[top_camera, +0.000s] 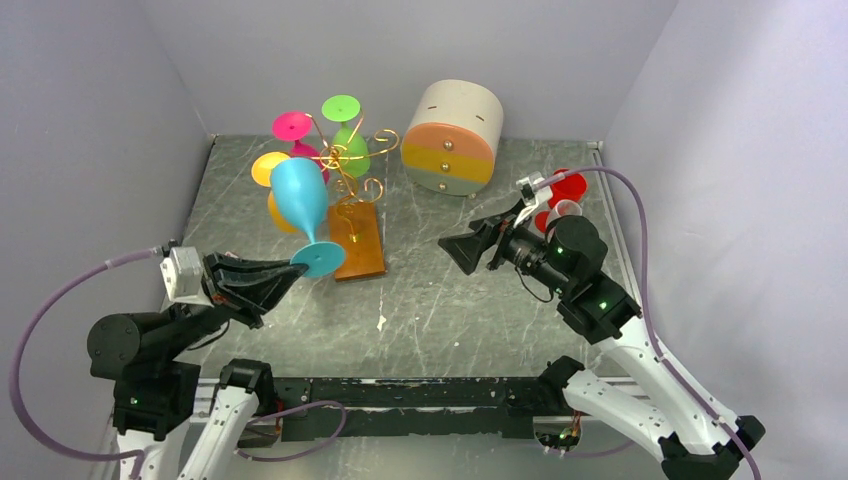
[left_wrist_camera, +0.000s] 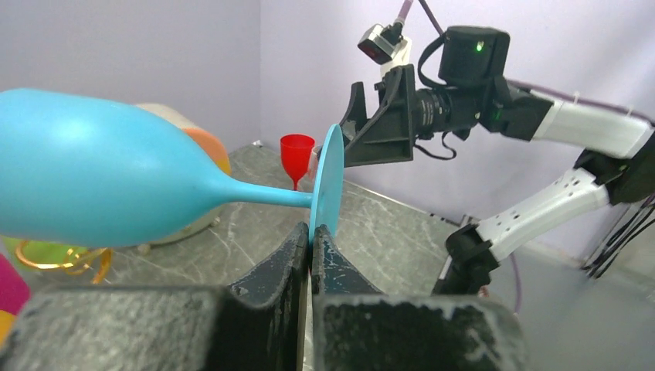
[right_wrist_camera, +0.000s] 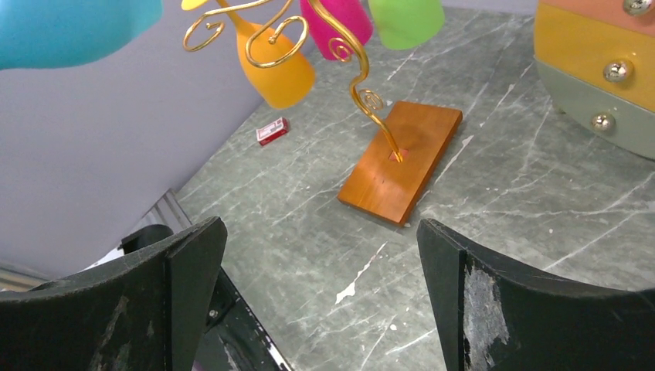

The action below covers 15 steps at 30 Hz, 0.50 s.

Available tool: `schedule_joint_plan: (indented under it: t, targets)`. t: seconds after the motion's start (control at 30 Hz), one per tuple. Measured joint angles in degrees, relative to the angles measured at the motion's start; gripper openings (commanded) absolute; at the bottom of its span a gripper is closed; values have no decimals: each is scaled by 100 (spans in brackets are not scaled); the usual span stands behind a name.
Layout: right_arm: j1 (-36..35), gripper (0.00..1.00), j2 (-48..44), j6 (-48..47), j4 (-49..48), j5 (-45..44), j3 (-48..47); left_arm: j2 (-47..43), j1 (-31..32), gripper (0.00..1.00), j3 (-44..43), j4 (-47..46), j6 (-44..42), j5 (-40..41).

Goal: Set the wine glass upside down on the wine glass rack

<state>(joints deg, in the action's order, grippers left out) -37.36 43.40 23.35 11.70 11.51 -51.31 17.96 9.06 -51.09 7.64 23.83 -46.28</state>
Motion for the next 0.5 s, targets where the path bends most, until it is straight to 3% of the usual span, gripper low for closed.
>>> schedule_joint_plan:
  t: [0.5]
  targets:
    - [0,100,-17,7,20,-245,98,249,-26,7,-935,1810,2107,1196]
